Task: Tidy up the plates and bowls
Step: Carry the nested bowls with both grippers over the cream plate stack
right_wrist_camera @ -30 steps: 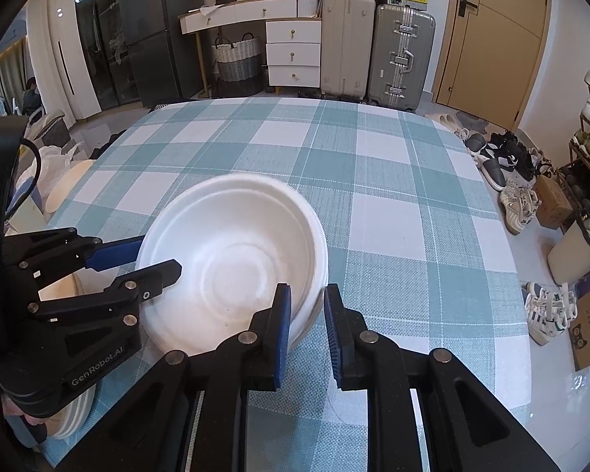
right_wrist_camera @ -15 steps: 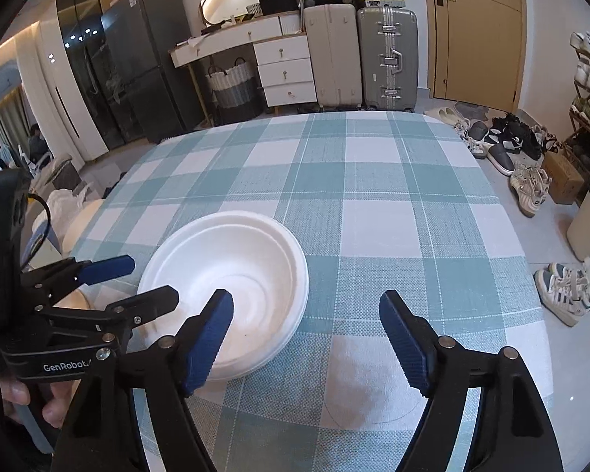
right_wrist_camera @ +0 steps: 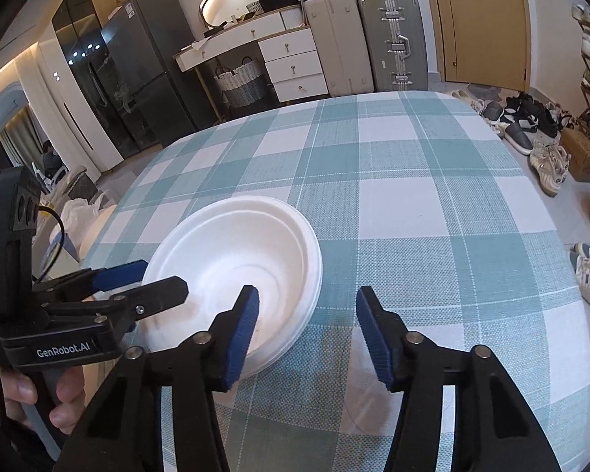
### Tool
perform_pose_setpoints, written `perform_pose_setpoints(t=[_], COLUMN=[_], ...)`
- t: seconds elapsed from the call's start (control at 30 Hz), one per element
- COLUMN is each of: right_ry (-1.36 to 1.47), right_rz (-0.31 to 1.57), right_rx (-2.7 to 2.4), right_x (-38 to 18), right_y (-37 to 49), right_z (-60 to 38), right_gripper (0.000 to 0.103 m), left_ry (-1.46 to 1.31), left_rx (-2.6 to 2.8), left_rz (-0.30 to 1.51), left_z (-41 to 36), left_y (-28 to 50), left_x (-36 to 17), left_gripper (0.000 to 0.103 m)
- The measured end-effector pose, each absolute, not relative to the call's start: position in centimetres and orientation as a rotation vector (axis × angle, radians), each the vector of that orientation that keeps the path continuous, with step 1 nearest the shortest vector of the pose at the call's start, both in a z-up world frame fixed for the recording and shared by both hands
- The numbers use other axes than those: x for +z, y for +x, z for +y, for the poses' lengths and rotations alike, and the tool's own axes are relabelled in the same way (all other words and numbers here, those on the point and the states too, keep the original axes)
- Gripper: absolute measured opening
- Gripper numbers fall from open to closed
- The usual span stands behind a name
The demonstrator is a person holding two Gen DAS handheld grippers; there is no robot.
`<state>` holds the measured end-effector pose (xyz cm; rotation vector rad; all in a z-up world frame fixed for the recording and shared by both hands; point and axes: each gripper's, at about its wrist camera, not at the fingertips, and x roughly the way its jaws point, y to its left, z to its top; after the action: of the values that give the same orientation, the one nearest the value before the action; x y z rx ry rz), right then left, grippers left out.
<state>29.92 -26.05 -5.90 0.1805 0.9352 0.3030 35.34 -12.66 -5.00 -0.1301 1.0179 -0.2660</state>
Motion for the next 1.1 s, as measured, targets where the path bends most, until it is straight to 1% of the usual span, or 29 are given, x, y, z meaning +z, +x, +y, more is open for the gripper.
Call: perform_pose_setpoints(t=[0.07,0.1,0.13,0.17,0.2,0.23,0.3,0.7,1.1], right_ry=[0.192,0.191,0.188,0.182,0.176,0.176,0.168,0.153,0.143], right_rz=[0.939,0.941,0.942,0.943,0.942,0.938,0.931,0.914,0.863], right_rx=[0.305,0.307,0.309,0.31,0.311,0.318,0.323,0.31,0.322], right_x=[-6.1,-6.1,-6.1,-6.1,-6.1,-6.1,-5.8,-5.0,-2.0], right_y=[29.9,30.0,29.9,29.9,29.8,29.7,29.4,28.6,26.3], right_z=[-26.1,-26.1,-26.0,-25.9,-25.9,-25.8,-25.6,-25.5,-25.3], right_gripper=[0.043,0.037,0.034,0.03,0.025,0.024,0.022,0.021,0.021], left_ry=[-0.138,-0.146,-0.155,-0.155,-0.15,-0.144,-0.129,-0.092,-0.07], left_rx=[-0.277,-0.284,-0.292,-0.299,-0.307,-0.315,-0.318,-0.307,-0.293], left_rz=[1.022,1.027,1.035,1.048,1.059,1.067,1.068,1.034,0.963], left_z=[-12.8,-12.8,-12.8,-12.9,-13.1,-13.3,-13.6,-13.9,-13.4], left_y=[35.4,35.4,35.4,35.5,35.5,35.5,35.4,34.1,31.0], left_x=[-5.1,-5.2,-5.3,-5.5,-5.7,-5.8,-5.8,-4.5,-1.3], left_gripper=[0.065,0.058,0.046,0.04,0.031,0.027,0.025,0.024,0.024])
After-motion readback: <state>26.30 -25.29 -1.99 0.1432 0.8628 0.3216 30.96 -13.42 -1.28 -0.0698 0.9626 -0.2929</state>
